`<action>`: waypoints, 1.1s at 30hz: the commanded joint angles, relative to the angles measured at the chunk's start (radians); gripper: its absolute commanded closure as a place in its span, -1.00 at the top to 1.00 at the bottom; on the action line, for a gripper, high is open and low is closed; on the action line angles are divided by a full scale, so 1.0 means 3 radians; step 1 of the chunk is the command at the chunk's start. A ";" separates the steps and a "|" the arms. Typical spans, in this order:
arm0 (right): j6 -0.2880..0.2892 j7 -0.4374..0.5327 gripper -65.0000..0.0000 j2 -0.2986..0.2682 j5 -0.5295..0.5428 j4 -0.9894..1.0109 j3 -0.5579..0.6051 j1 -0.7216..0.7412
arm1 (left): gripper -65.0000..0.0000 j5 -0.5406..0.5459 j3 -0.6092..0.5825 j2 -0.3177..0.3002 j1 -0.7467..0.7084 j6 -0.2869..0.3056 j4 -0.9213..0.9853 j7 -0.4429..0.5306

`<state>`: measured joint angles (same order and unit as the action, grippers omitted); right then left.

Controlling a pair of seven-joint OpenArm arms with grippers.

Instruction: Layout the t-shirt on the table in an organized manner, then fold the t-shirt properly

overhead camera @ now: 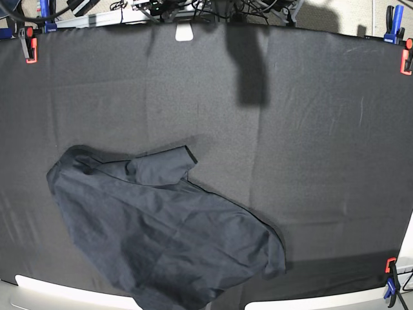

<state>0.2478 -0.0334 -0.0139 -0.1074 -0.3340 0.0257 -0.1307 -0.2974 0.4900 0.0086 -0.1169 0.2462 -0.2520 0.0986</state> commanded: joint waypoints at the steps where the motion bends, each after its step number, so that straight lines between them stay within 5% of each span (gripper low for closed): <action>1: 0.0056 0.0028 -0.46 -0.0004 0.0008 -0.0031 0.0006 -0.0009 | -0.38 -0.0024 -0.0006 0.0015 -0.0033 0.0111 -0.0027 0.0046; 5: 0.0057 0.0025 -0.46 -0.0020 0.0009 -0.0031 0.0006 -0.0029 | -0.38 -0.0020 -0.0006 0.0018 -0.0104 0.0342 -0.0127 0.0072; 14: 0.0061 0.0076 -0.46 -0.0156 0.0020 -0.0154 0.0006 -0.0200 | -0.38 0.0413 -0.0006 0.0005 -0.0474 0.0340 -0.0659 0.0065; 18: 0.0078 0.0074 -0.46 -0.0197 0.0020 -0.0437 0.0006 -0.0406 | -0.38 0.0430 -0.0006 0.0005 -0.0669 0.0340 -0.0983 -0.0131; 23: 0.0258 -0.0084 -0.46 -0.0276 0.0200 -0.0991 0.0006 -0.0790 | -0.38 0.0858 -0.0006 0.0008 -0.0992 0.0340 -0.1489 -0.0458; 28: 0.0298 -0.0394 -0.46 -0.0458 0.0676 -0.1633 0.0014 -0.1205 | -0.38 0.1035 -0.0006 -0.0003 -0.1400 0.0341 -0.2148 -0.0530; 33: 0.0291 -0.0579 -0.46 -0.0783 0.0746 -0.2316 0.0234 -0.1605 | -0.38 0.1344 -0.0010 -0.0109 -0.1740 0.0343 -0.2767 -0.0727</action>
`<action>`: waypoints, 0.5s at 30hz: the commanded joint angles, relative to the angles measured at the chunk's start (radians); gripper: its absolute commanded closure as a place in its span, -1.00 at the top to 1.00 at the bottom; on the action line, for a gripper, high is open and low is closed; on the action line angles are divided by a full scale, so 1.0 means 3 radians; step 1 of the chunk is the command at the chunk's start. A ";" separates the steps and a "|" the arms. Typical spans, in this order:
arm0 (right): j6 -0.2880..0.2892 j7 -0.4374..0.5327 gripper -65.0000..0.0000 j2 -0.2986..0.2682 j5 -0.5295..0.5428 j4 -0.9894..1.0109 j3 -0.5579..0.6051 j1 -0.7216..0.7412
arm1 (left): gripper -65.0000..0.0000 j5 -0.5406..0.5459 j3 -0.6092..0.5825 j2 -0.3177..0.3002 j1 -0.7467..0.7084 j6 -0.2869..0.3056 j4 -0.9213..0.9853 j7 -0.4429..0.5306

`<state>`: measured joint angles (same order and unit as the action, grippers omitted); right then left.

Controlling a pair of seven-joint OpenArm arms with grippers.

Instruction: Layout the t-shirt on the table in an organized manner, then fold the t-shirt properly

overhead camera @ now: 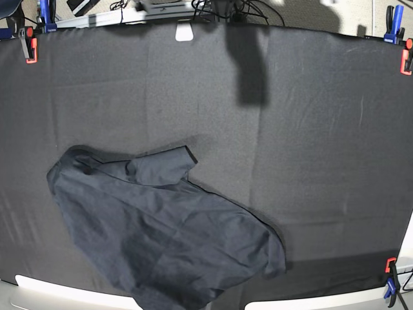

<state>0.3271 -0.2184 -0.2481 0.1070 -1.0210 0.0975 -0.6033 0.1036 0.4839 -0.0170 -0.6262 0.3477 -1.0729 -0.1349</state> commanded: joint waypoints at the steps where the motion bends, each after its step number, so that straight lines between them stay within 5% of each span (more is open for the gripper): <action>1: 0.0027 0.0038 -0.46 -0.0074 0.0033 -0.0163 0.0057 -0.0109 | -0.38 0.0052 0.0010 -0.0060 -0.0094 0.0006 -0.0142 -0.0033; 15: 0.0029 -0.0343 -0.46 -0.1030 0.0465 -0.2406 0.0239 -0.1364 | -0.38 0.0371 0.0011 -0.0422 -0.0978 0.0104 -0.1902 -0.0514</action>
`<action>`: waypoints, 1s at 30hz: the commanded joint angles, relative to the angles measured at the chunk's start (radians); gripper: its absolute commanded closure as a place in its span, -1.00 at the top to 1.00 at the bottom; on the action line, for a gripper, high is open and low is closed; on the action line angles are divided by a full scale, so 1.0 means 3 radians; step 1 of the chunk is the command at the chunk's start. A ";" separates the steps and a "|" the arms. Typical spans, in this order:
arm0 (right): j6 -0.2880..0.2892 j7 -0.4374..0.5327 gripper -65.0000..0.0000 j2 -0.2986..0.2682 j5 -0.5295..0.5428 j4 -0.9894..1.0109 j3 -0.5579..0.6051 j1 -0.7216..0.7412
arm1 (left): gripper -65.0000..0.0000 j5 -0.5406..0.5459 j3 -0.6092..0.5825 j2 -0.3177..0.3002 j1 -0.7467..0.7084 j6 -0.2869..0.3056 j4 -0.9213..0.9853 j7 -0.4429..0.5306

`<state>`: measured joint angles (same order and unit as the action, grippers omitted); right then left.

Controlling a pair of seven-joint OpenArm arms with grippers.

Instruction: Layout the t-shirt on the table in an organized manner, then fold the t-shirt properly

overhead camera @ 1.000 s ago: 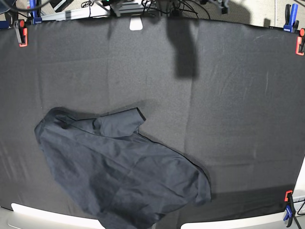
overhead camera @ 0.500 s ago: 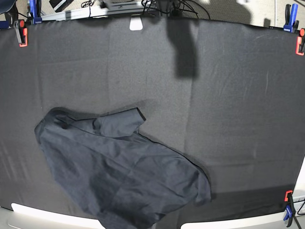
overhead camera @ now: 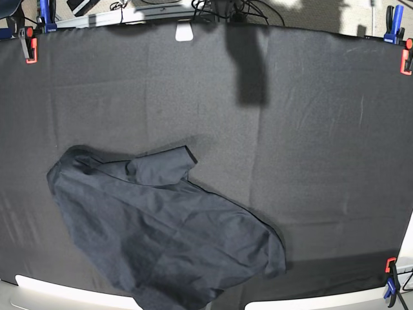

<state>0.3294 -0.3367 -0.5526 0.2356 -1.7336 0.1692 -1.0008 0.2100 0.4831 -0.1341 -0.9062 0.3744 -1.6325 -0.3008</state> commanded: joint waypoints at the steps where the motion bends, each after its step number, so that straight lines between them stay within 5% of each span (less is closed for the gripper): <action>1: 0.0022 0.0011 -0.46 -0.0070 0.0037 -0.0188 -0.0011 -0.0108 | -0.38 0.0017 0.0014 -0.0048 -0.0089 0.0015 -0.0187 0.0001; 15: 0.0024 -0.0195 -0.46 -0.0163 -0.0017 -0.1708 -0.0683 -0.0312 | -0.38 0.0000 0.0014 -0.0665 -0.0120 0.0023 -0.1684 -0.0267; 22: 0.0011 -0.0217 -0.46 -0.0161 -0.0570 -0.2075 -0.0816 -0.0013 | -0.38 -0.0624 0.0014 -0.0884 0.0226 0.0013 -0.1873 -0.0264; 26: -0.0272 -0.0300 -0.46 -0.0123 -0.0646 -0.2075 -0.0791 0.0354 | -0.38 -0.0612 0.0013 -0.1016 0.0537 0.0011 -0.1872 -0.0267; 30: -0.0276 -0.0454 -0.45 -0.0116 -0.1118 -0.2075 -0.0678 0.0757 | -0.38 -0.0610 0.0013 -0.1061 0.0738 0.0011 -0.1872 -0.0264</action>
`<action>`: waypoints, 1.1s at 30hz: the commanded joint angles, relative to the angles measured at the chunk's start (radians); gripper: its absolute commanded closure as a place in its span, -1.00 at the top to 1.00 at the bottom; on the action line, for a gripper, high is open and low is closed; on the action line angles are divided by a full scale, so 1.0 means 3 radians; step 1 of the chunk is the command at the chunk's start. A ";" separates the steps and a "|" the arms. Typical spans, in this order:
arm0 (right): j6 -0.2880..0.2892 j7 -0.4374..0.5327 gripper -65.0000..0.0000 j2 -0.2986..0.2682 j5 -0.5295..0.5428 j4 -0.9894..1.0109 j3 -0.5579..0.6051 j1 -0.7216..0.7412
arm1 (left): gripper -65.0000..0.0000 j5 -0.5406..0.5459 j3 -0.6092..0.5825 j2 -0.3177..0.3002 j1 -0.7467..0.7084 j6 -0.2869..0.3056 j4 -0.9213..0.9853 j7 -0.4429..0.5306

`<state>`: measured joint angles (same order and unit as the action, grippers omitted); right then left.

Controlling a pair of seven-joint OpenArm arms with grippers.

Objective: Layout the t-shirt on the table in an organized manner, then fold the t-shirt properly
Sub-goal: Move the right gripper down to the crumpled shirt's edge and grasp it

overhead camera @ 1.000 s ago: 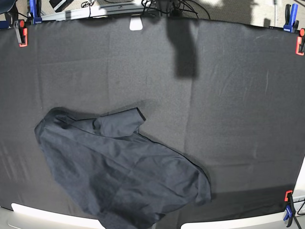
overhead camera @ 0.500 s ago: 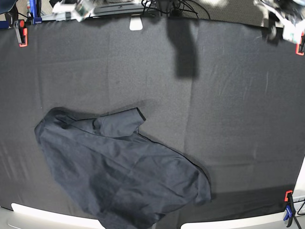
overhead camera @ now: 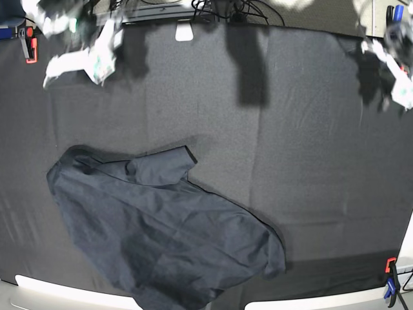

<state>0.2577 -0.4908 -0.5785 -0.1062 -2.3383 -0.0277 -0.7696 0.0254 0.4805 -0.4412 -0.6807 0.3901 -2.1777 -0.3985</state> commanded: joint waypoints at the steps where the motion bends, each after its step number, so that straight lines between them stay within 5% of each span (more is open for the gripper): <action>1: -0.0036 0.0005 -0.44 -0.0029 -0.0098 -0.0060 0.0006 0.0080 | -0.38 0.0006 0.0022 -0.0036 0.0023 -0.0039 -0.0055 0.0064; 7: -0.0010 -0.0069 0.06 -0.0033 -0.0411 -0.0045 0.0125 0.0445 | -0.38 0.0000 -0.0089 -0.0061 0.0150 -0.0034 -0.0048 0.0120; 17: -0.0009 0.0062 0.06 -0.0066 -0.0435 0.0604 0.0163 0.1033 | -0.38 -0.0763 -0.1035 -0.0235 0.0579 -0.0081 -0.0025 0.0084; 22: 0.0243 0.0223 0.06 -0.0066 -0.0435 0.1039 0.0163 0.1342 | -0.38 -0.0782 -0.1085 -0.0230 0.0703 -0.0092 0.0080 0.0107; 27: 0.0256 0.0290 0.06 -0.0069 -0.0523 0.1471 0.0216 0.1692 | -0.38 -0.0782 -0.1085 -0.0230 0.0757 -0.0092 0.0370 0.0106; 33: 0.0196 0.0256 0.06 -0.0121 -0.0890 0.2097 0.0863 0.2186 | -0.38 -0.0782 -0.1085 -0.0231 0.0765 -0.0277 0.0435 0.0106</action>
<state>0.3351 -0.4305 -0.5987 -0.3645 -1.6882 0.2443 -0.1299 -0.2073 0.1493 -0.4973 -0.4549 0.3202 -2.0331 -0.3893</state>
